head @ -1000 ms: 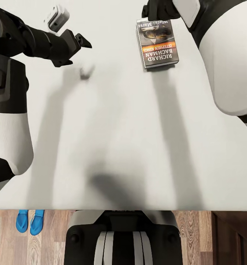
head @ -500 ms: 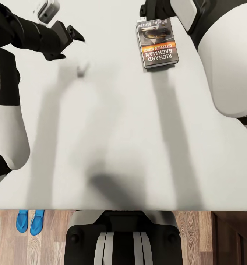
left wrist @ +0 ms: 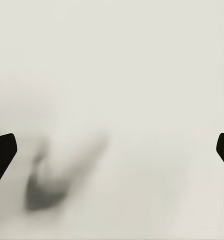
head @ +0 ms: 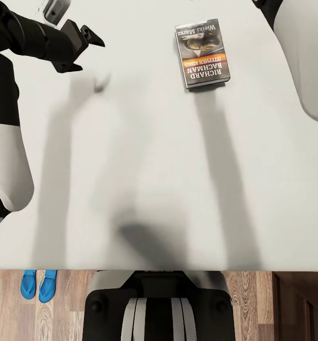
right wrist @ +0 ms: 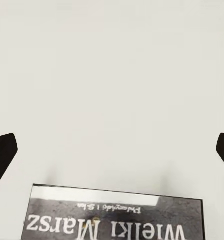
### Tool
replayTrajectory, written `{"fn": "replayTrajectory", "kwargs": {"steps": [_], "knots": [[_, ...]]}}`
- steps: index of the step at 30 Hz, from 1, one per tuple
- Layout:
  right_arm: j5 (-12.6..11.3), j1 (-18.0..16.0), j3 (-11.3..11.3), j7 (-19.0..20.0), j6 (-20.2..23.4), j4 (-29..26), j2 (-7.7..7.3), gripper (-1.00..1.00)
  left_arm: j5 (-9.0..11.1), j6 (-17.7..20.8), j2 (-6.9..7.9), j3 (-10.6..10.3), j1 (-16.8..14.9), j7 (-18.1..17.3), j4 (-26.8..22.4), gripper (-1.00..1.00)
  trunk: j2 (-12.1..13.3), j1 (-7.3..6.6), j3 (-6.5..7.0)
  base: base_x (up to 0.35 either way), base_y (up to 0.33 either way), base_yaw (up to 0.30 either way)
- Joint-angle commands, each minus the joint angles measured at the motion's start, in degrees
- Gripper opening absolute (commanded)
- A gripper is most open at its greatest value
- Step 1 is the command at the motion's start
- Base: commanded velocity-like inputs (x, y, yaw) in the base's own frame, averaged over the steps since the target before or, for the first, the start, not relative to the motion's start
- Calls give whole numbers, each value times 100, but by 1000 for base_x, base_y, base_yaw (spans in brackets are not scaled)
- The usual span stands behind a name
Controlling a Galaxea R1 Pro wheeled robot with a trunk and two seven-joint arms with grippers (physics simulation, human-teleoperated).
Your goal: In the bedroom, move the book from the bed onto either nightstand, and place the two sandals side by side next to the bed.
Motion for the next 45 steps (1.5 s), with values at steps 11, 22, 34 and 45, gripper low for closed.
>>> {"fn": "replayTrajectory", "kwargs": {"steps": [11,22,34,45], "knots": [[14,16,36,-11,26,5,0,100,167,3,21,31,0,61,-4,100,-1,0,-2,0,0,0],[91,221,48,-43,13,58,0,100,178,3,21,33,10,58,-51,100,-1,0,-2,0,0,0],[305,485,106,-80,-17,66,0,100,185,3,16,34,13,55,-80,100,-1,0,-2,0,0,0],[317,524,122,-89,-25,65,0,100,186,3,14,34,13,55,-83,100,-1,0,-2,0,0,0]]}}
